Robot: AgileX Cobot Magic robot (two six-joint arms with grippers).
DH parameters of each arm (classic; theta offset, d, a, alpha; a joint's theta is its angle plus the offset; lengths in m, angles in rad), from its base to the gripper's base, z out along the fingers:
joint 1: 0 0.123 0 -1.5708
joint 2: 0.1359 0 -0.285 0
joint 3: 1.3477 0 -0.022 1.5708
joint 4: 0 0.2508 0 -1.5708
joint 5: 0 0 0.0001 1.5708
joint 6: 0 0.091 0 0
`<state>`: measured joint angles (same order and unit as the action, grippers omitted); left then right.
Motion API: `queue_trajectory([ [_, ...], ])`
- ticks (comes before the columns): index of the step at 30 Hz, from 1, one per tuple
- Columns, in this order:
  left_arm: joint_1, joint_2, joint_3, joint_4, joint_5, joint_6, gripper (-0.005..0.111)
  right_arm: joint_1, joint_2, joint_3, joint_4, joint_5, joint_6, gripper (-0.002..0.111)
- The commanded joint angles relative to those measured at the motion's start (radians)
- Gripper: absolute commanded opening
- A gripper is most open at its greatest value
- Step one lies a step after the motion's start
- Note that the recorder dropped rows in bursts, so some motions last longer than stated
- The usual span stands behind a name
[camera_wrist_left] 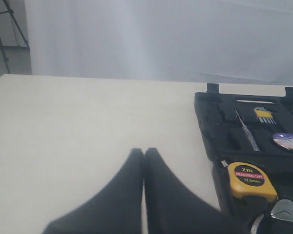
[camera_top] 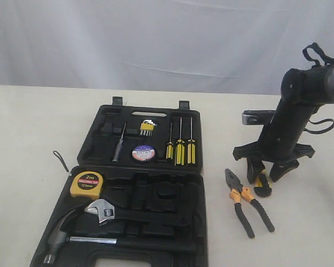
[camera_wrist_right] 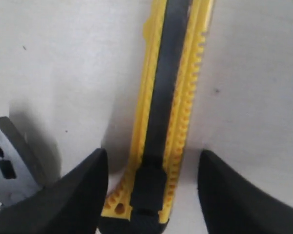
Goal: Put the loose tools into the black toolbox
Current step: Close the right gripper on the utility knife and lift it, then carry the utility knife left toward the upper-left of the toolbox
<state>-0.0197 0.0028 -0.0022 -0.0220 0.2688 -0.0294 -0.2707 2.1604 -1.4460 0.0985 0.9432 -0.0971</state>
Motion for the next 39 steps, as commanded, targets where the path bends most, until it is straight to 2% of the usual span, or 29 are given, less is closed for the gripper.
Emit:
queue_trajectory([
  [1, -0.002, -0.003, 0.002, 0.0, -0.001, 0.0, 0.0, -0.003, 0.006, -0.005, 0.003, 0.0, -0.025, 0.026],
  [3, -0.002, -0.003, 0.002, 0.0, -0.001, 0.0, 0.0, -0.003, 0.006, -0.007, 0.003, 0.002, -0.027, 0.002],
  [4, -0.002, -0.003, 0.002, 0.0, -0.001, 0.0, 0.0, -0.003, 0.006, -0.007, 0.003, 0.002, -0.026, 0.0],
  [13, -0.002, -0.003, 0.002, 0.0, -0.001, 0.0, 0.0, -0.003, -0.067, -0.102, 0.032, 0.132, -0.015, -0.001],
  [19, -0.002, -0.003, 0.002, 0.0, -0.001, 0.0, 0.0, 0.05, -0.164, -0.237, 0.084, 0.252, 0.147, -0.001],
  [25, -0.002, -0.003, 0.002, 0.0, -0.001, 0.0, 0.0, 0.253, -0.202, -0.384, 0.081, 0.278, 0.318, -0.001],
  [31, -0.002, -0.003, 0.002, 0.0, -0.001, 0.0, 0.0, 0.463, -0.15, -0.431, 0.079, 0.002, 0.48, -0.001],
  [33, -0.002, -0.003, 0.002, 0.0, -0.001, 0.0, 0.0, 0.545, -0.111, -0.431, 0.027, -0.107, 0.576, -0.001],
  [35, -0.002, -0.003, 0.002, 0.0, -0.001, 0.0, 0.0, 0.619, -0.06, -0.431, -0.122, -0.18, 0.74, -0.001],
  [36, -0.002, -0.003, 0.002, 0.0, -0.001, 0.0, 0.0, 0.658, -0.017, -0.445, -0.223, -0.196, 0.843, -0.001],
  [39, -0.002, -0.003, 0.002, 0.0, -0.001, 0.0, 0.0, 0.683, 0.086, -0.561, -0.28, -0.156, 0.903, -0.001],
])
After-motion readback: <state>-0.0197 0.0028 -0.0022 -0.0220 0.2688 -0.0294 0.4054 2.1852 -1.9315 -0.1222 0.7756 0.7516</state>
